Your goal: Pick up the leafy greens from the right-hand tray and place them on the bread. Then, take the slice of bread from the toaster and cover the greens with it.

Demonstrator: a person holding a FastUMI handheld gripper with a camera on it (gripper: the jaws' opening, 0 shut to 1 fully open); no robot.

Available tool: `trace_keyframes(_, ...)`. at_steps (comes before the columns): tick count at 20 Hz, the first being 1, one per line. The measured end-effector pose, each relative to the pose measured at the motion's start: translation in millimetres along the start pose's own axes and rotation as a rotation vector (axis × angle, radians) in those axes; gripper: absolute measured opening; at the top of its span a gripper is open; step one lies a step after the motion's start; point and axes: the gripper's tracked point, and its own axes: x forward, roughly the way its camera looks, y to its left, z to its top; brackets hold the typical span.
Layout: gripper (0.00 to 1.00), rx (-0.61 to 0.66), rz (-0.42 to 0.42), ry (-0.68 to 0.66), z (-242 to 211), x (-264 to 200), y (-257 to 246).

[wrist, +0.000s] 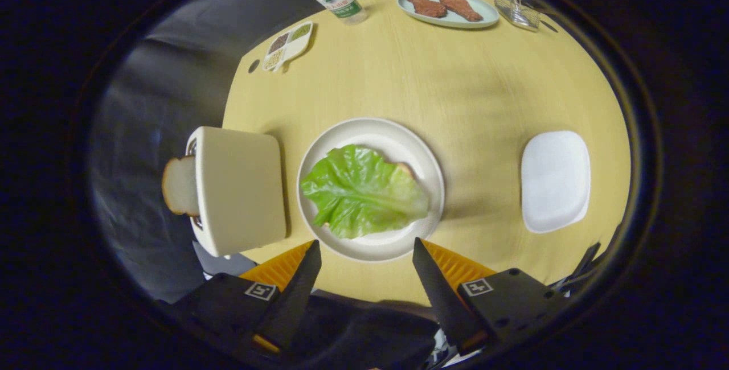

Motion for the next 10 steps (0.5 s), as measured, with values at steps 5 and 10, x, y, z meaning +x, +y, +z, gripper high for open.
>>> trace_keyframes(5, 1.0, 0.192, 0.17, 0.037, -2, -38, 88)
trace_keyframes(10, 1.0, 0.172, 0.23, 0.021, 16, -59, 163)
